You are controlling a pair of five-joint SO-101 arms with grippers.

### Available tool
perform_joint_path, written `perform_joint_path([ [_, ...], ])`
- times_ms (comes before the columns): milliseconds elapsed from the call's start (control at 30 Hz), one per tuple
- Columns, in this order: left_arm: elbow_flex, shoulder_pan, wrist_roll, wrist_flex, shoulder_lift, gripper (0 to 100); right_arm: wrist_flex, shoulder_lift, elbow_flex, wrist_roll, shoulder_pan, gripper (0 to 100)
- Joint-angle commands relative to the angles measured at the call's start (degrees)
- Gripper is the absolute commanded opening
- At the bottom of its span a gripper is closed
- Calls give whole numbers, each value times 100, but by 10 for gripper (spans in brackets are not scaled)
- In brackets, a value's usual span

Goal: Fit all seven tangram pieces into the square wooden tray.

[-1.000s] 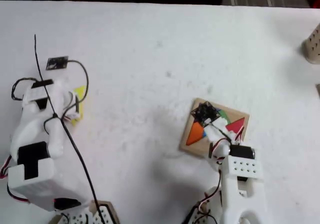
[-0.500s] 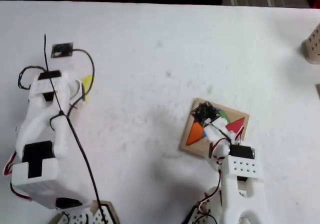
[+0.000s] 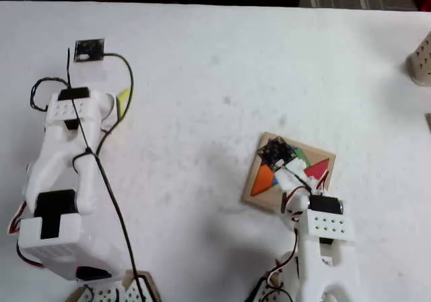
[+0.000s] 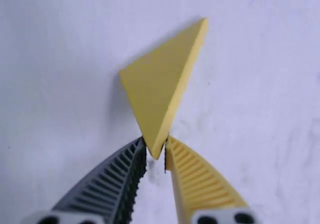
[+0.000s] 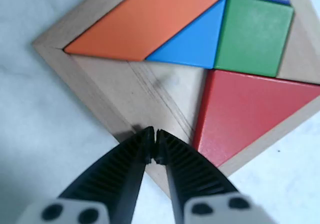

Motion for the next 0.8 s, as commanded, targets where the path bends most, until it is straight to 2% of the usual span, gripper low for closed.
perform_joint_path([
  [0, -352, 92, 62, -325, -13, 90, -22, -4, 53, -62, -66, 16],
  [267, -352, 110, 70, -510, -4, 192, -22, -4, 53, -44, -66, 16],
  [633, -519, 66, 70, -870, 207, 206, -13, -4, 53, -35, -66, 16],
  [767, -1310, -163, 659, -607, 1103, 286, -13, -4, 53, -35, -66, 16],
])
